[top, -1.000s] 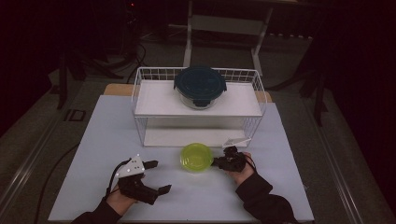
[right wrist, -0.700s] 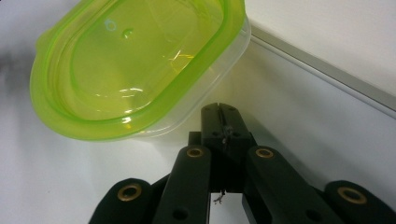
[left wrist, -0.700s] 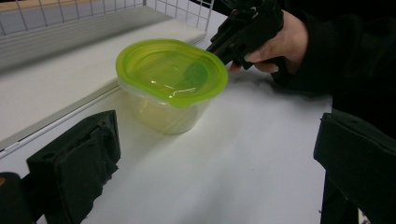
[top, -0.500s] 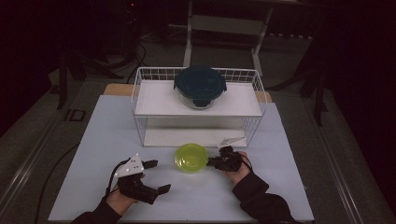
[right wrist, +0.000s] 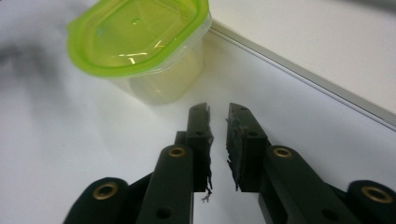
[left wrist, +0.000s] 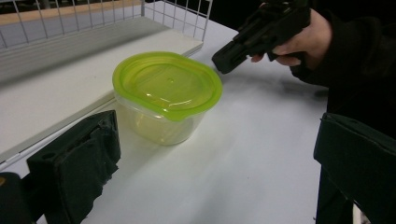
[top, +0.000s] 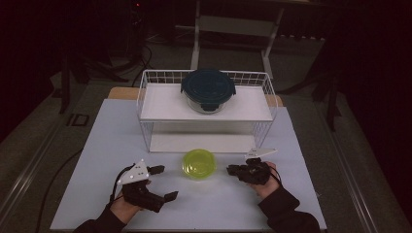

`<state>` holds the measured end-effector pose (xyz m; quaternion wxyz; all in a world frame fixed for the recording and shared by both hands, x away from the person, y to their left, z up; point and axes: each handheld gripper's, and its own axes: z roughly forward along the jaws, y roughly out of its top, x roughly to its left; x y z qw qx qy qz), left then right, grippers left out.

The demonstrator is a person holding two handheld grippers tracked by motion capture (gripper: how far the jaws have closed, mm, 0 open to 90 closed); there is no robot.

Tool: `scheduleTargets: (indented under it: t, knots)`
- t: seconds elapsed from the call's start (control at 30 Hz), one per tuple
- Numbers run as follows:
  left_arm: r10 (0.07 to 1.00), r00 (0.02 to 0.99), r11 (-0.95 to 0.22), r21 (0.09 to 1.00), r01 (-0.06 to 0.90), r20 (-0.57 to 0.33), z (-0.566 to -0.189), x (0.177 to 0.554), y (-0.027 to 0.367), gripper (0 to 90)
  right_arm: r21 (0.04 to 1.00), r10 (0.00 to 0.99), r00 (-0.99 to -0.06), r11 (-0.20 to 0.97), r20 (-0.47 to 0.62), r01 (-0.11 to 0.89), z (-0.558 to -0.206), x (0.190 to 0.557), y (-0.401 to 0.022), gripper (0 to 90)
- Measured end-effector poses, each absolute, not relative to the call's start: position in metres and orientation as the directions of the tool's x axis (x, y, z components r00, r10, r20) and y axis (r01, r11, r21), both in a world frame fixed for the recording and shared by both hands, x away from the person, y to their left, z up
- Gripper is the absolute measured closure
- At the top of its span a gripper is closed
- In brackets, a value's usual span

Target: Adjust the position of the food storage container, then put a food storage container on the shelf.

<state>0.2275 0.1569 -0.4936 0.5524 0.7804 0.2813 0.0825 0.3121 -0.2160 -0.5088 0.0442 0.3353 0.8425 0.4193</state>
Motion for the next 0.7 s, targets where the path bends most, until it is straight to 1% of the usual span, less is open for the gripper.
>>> scheduleTargets:
  t: [0.07,0.13,0.2,0.33,0.37,0.4,0.5,0.53,0.6,0.7]
  knots:
    - [0.529,0.831,-0.241,0.908,0.341,-0.172,-0.492,0.227,0.156,0.3,0.744,0.598,-0.774,0.416,0.209,0.523,-0.506,0.307,-0.219,70.9]
    - [0.529,0.832,-0.243,0.908,0.341,-0.171,-0.490,0.227,0.155,0.3,0.754,0.598,-0.773,0.402,0.214,0.520,-0.503,0.302,-0.220,62.6]
    - [0.529,0.831,-0.244,0.908,0.342,-0.171,-0.488,0.227,0.154,0.3,0.765,0.595,-0.775,0.393,0.211,0.510,-0.499,0.299,-0.221,56.5]
    - [0.528,0.832,-0.244,0.909,0.339,-0.169,-0.483,0.227,0.154,0.3,0.794,0.608,-0.761,0.336,0.228,0.506,-0.489,0.293,-0.223,35.2]
    - [0.527,0.833,-0.240,0.910,0.339,-0.171,-0.481,0.227,0.153,0.3,0.803,0.604,-0.763,0.324,0.232,0.501,-0.486,0.293,-0.224,28.8]
    - [0.522,0.835,-0.236,0.911,0.337,-0.174,-0.478,0.227,0.153,0.3,0.807,0.590,-0.771,0.319,0.242,0.497,-0.484,0.293,-0.224,24.8]
    - [0.507,0.838,-0.213,0.913,0.348,-0.201,-0.470,0.230,0.154,0.3,0.816,0.574,-0.777,0.301,0.258,0.494,-0.476,0.293,-0.225,20.1]
    - [0.497,0.838,-0.207,0.907,0.366,-0.225,-0.466,0.232,0.154,0.3,0.819,0.561,-0.784,0.299,0.264,0.490,-0.474,0.294,-0.225,18.3]
    - [0.492,0.833,-0.209,0.895,0.393,-0.251,-0.460,0.236,0.154,0.3,0.828,0.570,-0.779,0.281,0.263,0.485,-0.468,0.294,-0.224,17.4]
    - [0.502,0.826,-0.216,0.888,0.405,-0.255,-0.452,0.242,0.151,0.3,0.836,0.564,-0.782,0.271,0.263,0.477,-0.458,0.296,-0.220,16.2]
